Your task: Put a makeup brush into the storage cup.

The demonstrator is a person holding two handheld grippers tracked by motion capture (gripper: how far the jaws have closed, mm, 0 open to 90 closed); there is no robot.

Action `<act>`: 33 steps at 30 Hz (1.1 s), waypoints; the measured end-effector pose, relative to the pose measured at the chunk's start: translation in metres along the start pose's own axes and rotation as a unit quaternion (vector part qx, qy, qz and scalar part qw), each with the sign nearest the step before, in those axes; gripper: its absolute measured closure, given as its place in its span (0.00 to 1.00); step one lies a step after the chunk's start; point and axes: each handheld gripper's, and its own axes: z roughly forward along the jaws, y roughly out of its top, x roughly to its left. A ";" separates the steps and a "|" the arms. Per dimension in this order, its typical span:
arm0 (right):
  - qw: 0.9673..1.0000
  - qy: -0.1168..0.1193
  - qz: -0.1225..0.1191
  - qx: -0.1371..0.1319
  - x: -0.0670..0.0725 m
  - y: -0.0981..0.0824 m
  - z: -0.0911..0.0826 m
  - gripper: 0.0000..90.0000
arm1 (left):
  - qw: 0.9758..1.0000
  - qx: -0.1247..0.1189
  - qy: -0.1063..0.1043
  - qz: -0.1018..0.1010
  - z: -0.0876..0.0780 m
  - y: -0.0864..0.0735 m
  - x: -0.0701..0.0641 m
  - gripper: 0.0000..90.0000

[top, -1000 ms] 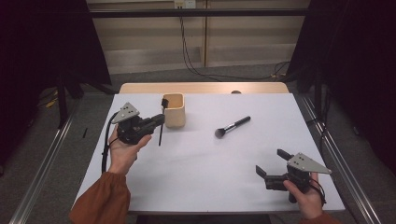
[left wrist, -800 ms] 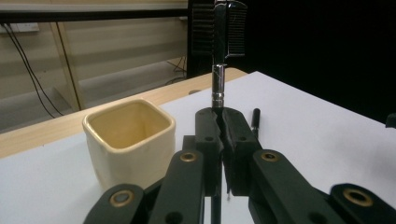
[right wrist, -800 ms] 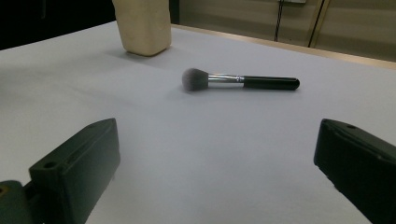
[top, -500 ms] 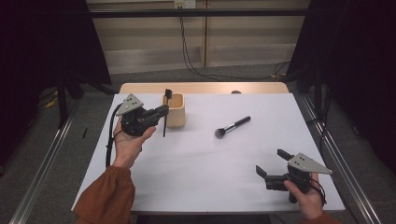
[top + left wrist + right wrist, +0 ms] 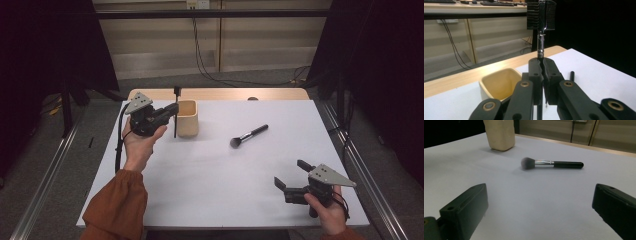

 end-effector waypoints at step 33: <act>1.000 0.002 0.002 -0.001 0.000 0.000 -0.001 0.00 | 0.999 -0.039 0.032 -0.018 0.048 0.028 0.018 0.96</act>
